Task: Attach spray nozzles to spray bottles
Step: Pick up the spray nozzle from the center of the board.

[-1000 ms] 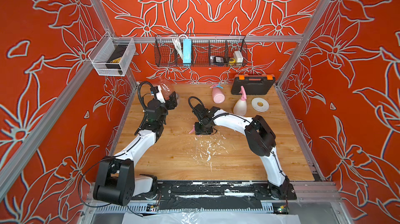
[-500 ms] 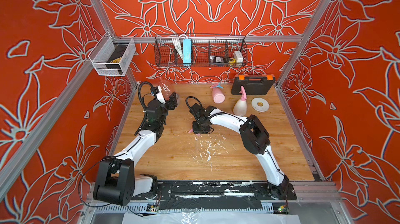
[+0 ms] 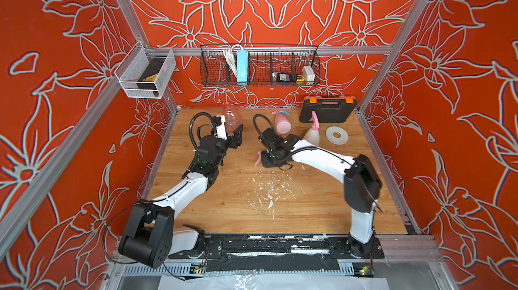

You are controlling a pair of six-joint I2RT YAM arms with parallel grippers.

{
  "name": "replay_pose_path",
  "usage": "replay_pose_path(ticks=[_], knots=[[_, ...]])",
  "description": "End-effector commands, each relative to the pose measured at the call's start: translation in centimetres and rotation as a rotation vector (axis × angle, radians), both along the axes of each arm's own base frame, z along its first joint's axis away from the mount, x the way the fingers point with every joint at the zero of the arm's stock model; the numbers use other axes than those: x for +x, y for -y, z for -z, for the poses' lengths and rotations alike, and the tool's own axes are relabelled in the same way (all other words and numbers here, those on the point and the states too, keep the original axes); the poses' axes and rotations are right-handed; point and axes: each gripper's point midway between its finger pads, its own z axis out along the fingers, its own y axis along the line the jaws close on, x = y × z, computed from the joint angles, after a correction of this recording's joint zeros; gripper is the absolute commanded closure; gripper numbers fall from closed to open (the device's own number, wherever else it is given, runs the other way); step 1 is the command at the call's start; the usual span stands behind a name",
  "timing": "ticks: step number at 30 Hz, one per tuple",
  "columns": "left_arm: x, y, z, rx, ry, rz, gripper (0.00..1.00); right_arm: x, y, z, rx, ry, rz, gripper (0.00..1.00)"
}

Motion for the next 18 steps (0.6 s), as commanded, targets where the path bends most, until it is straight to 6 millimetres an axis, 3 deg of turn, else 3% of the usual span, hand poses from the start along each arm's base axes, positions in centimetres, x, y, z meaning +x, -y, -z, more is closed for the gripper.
replay_pose_path(ticks=[1, 4, 7, 13, 18], knots=[[-1.7, 3.8, -1.8, 0.060, 0.154, 0.162, 0.46, 3.9, 4.9, -8.5, -0.027, 0.304, 0.067, 0.68], [-3.0, 7.3, -0.6, 0.109, 0.177, 0.297, 0.46, 5.7, 8.7, -12.6, -0.038, 0.421, 0.143, 0.68], [-4.3, 10.2, 1.6, 0.172, 0.183, 0.409, 0.46, 7.2, 10.3, -16.9, 0.009, 0.551, 0.161, 0.68], [-6.2, 13.0, 3.7, 0.124, 0.184, 0.542, 0.46, 6.9, 6.9, -26.3, 0.223, 0.851, -0.022, 0.69], [-6.7, 15.3, 4.8, 0.120, 0.157, 0.607, 0.46, 5.9, 3.3, -29.6, 0.434, 0.918, -0.158, 0.70]])
